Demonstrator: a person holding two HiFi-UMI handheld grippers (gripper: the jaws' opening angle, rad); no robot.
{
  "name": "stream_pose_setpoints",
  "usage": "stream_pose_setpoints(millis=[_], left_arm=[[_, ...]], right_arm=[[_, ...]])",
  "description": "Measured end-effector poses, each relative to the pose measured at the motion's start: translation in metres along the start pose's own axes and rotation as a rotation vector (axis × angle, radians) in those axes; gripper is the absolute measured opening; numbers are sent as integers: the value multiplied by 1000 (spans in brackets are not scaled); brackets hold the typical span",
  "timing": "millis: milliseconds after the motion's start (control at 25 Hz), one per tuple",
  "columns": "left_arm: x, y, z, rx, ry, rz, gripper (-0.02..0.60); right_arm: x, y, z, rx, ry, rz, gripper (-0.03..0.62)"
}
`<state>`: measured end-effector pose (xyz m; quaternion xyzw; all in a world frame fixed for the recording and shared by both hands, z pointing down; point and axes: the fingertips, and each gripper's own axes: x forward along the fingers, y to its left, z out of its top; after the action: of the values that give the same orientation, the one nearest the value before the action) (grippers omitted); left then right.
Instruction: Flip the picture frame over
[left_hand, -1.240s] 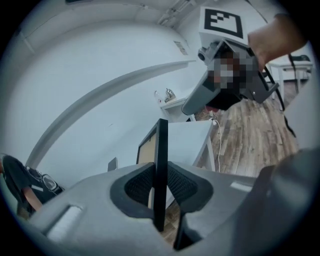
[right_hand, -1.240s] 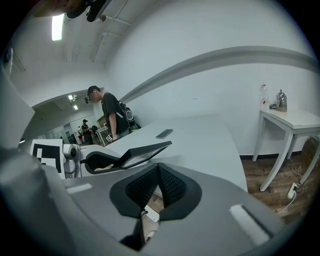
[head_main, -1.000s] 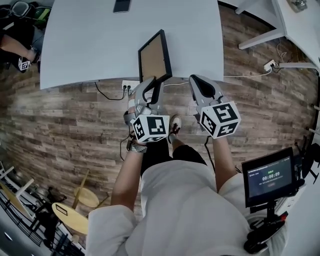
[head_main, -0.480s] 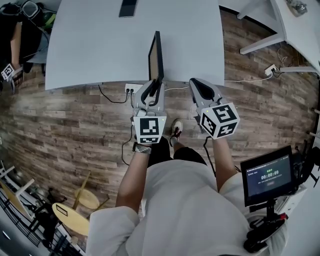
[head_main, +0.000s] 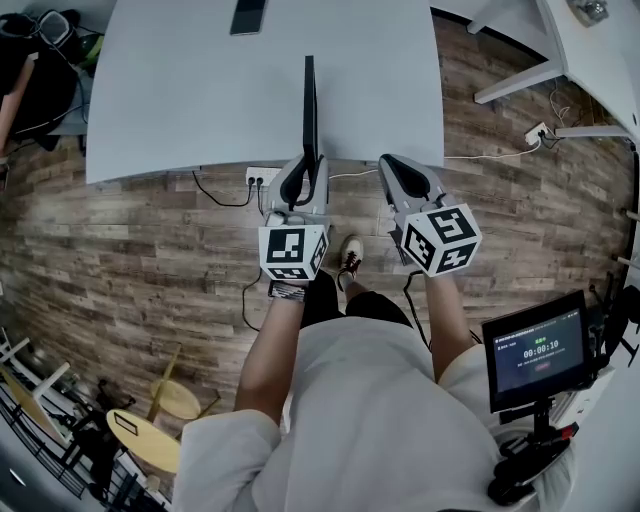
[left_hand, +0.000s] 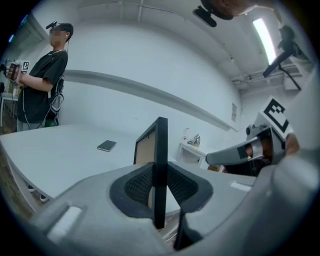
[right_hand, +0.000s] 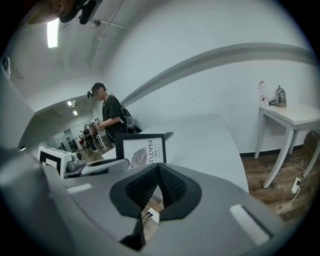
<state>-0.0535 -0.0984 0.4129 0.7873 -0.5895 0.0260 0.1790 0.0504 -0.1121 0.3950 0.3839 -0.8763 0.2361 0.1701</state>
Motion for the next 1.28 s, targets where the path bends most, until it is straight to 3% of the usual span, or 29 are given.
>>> stream_pose_setpoints(millis=[400, 640, 1280], left_arm=[[15, 2, -8, -281, -80, -36, 83], [21, 18, -24, -544, -125, -13, 80], [22, 48, -88, -797, -50, 65, 77]], right_arm=[[9, -4, -8, 11, 12, -13, 2], [14, -6, -11, 19, 18, -16, 2], [32, -10, -33, 40, 64, -26, 2]])
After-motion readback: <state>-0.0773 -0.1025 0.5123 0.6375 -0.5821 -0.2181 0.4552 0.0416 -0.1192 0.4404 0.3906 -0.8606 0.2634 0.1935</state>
